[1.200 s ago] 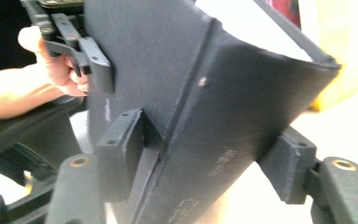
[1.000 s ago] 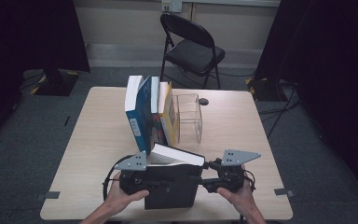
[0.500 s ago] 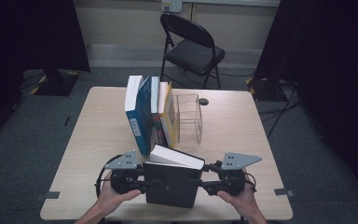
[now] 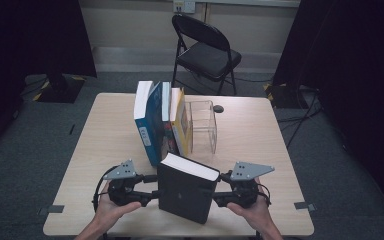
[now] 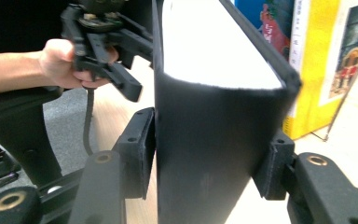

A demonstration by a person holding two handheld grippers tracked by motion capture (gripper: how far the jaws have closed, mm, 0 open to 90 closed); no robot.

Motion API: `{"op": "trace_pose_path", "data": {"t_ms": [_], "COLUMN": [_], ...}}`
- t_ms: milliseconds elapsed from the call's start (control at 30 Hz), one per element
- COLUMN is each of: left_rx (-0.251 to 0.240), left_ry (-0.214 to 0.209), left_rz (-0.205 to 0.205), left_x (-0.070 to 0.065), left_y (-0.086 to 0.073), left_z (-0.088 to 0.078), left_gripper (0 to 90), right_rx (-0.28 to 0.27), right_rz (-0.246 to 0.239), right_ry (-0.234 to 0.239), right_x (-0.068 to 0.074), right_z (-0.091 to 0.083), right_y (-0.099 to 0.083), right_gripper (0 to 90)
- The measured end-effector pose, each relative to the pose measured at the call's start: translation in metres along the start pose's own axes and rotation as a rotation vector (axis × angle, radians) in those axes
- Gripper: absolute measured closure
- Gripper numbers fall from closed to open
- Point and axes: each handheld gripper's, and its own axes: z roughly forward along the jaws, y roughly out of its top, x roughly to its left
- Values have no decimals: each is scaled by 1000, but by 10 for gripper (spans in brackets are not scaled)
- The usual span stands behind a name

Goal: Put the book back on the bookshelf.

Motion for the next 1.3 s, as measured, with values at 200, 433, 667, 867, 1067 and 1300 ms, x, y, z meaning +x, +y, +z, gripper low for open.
{"op": "trace_pose_path", "data": {"t_ms": [200, 433, 667, 867, 1067, 1300], "left_rx": [-1, 40, 38, 64, 58, 72], "left_ry": [-14, -30, -3, 28, 44, 113], "left_rz": [13, 56, 41, 19, 22, 22], "left_x": [3, -5, -2, 4, 10, 12], "left_y": [1, 1, 1, -1, 0, 1], "left_z": [2, 13, 13, 8, 2, -1], "left_gripper": [404, 419, 345, 305, 218, 211], "right_rx": [22, 68, 67, 73, 73, 61], "right_rz": [-22, -15, 7, 7, 8, 41], "right_ry": [-12, -69, -34, -57, -88, -150], "right_x": [7, 15, 21, 26, 27, 20], "right_z": [11, 27, 27, 25, 14, -3], "right_y": [8, 18, 18, 17, 14, 6], "right_gripper": [468, 378, 515, 524, 526, 526]}}
